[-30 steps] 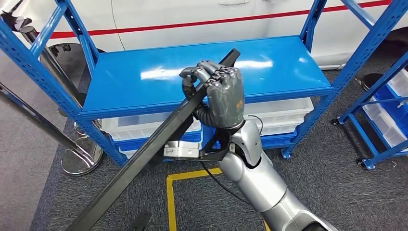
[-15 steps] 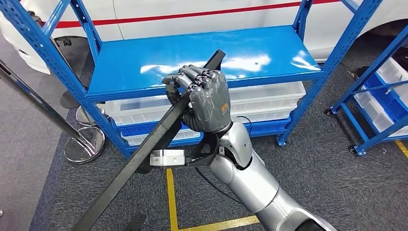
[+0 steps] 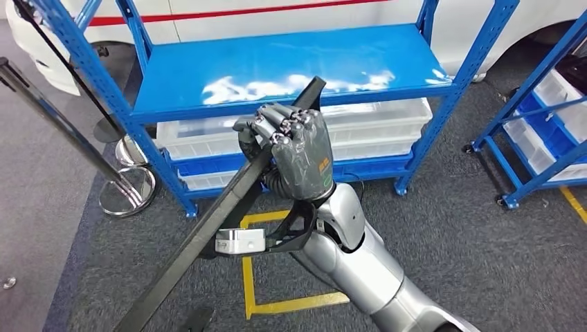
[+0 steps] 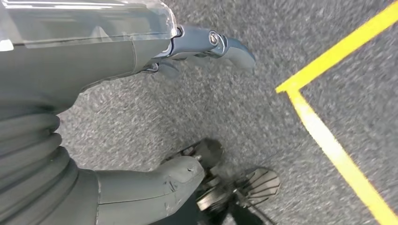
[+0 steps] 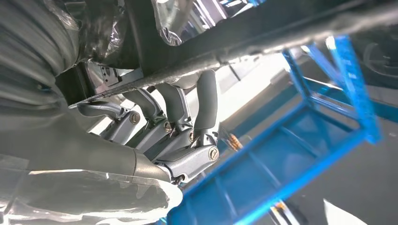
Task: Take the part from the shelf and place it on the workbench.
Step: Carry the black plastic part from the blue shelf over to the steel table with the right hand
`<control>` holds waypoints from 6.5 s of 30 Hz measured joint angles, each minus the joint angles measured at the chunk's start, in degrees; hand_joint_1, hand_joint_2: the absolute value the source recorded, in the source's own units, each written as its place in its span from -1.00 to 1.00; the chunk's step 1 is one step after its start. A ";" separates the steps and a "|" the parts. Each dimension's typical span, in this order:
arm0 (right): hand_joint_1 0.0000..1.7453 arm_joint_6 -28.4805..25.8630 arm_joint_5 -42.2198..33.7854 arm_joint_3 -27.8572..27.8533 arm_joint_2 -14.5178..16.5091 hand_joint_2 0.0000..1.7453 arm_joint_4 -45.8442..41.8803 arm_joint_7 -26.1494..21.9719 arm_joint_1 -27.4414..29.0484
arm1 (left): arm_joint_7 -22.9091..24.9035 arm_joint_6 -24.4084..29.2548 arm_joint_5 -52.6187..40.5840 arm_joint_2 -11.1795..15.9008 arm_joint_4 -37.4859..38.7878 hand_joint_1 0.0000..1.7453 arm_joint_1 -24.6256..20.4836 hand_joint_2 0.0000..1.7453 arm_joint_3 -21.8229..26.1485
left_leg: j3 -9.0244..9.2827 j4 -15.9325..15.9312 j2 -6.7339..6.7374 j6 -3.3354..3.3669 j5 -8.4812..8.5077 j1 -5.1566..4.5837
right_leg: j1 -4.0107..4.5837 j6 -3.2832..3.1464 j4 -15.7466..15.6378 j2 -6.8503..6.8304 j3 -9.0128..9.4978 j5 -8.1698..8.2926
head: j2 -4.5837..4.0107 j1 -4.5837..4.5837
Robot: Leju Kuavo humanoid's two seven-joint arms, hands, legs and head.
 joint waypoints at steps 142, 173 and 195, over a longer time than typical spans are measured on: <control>1.00 0.90 2.82 2.54 -5.13 1.00 -0.38 0.47 3.65 | -4.55 0.29 1.08 -0.51 0.17 -1.00 -1.38 1.00 -2.60 | -5.37 2.45 4.80 -0.82 2.11 0.43 | 0.10 -0.36 0.03 -0.49 4.65 -5.00 | 0.00 -0.02; 1.00 2.17 4.47 3.00 -4.49 1.00 0.05 1.46 3.60 | -5.21 -3.61 1.71 -0.03 0.20 -1.00 0.69 1.00 -3.38 | -4.97 3.29 4.54 -1.40 0.71 0.89 | -0.15 -0.35 0.86 -0.81 3.88 -5.24 | 0.00 0.13; 1.00 3.67 4.89 3.16 -4.63 1.00 0.80 2.34 3.04 | -3.78 -2.98 4.85 -0.42 0.20 -1.00 0.41 1.00 -1.55 | -4.25 -0.94 3.65 1.37 4.26 0.62 | -0.81 2.40 11.54 0.06 -1.68 -8.69 | 0.00 0.20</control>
